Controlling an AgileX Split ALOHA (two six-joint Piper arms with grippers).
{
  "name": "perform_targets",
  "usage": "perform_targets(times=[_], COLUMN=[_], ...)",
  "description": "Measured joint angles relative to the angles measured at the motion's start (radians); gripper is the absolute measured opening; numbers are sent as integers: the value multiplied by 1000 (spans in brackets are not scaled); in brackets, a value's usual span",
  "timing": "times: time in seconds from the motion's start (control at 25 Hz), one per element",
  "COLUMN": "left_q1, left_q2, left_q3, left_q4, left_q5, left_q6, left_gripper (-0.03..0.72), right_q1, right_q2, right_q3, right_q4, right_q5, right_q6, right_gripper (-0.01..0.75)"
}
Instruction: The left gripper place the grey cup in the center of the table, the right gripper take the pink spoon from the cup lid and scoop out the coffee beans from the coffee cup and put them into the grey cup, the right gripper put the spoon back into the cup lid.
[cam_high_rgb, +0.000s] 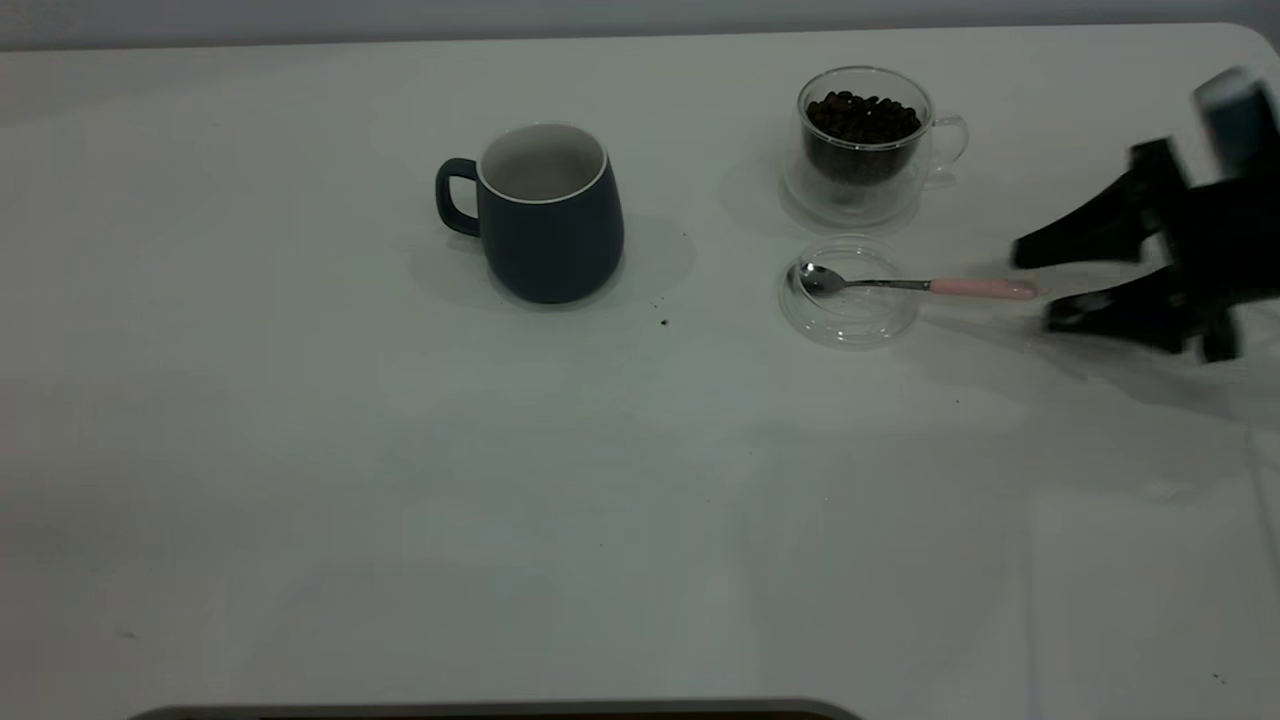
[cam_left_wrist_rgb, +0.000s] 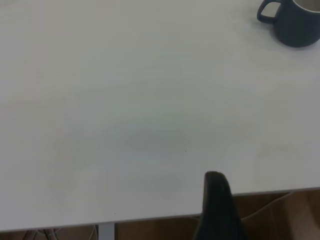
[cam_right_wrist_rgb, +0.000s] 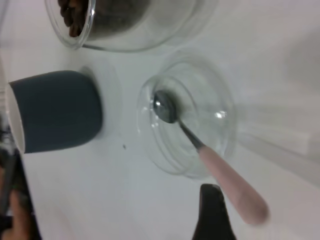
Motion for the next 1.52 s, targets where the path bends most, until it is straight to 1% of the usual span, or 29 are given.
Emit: perform_targets(times=[0.08, 0.16, 0.24, 0.32, 0.36, 0.44, 0.52, 0.68, 0.8, 0.96, 1.08, 1.24, 1.36, 1.52], left_q1=[0, 0, 0, 0, 0, 0, 0, 0, 0, 0, 0, 0, 0, 0], left_q2=[0, 0, 0, 0, 0, 0, 0, 0, 0, 0, 0, 0, 0, 0], left_q3=[0, 0, 0, 0, 0, 0, 0, 0, 0, 0, 0, 0, 0, 0], left_q4=[0, 0, 0, 0, 0, 0, 0, 0, 0, 0, 0, 0, 0, 0], left_q5=[0, 0, 0, 0, 0, 0, 0, 0, 0, 0, 0, 0, 0, 0], left_q6=[0, 0, 0, 0, 0, 0, 0, 0, 0, 0, 0, 0, 0, 0], left_gripper=[565, 565, 565, 565, 565, 565, 565, 565, 565, 565, 565, 565, 565, 565], right_q1=[-23, -35, -33, -21, -10, 24, 63, 131, 158, 160, 160, 169, 213, 271], right_q2=[-79, -178, -272, -376, -420, -527, -622, -816, -957, -1150, -1288, -1476, -1617, -1827], right_q3=[0, 0, 0, 1, 1, 1, 3, 9, 11, 13, 32, 133, 232, 364], right_q4=[-144, -342, -545, -756, -835, -995, -1106, -1285, -1392, -1456, -1454, -1444, -1436, -1432], right_q5=[-46, -83, -87, -63, -36, 29, 111, 224, 277, 308, 300, 255, 239, 261], right_q6=[153, 403, 648, 867, 938, 1056, 1129, 1202, 1210, 1194, 1171, 1164, 1162, 1161], right_gripper=[575, 575, 575, 575, 575, 575, 575, 575, 575, 575, 575, 575, 575, 575])
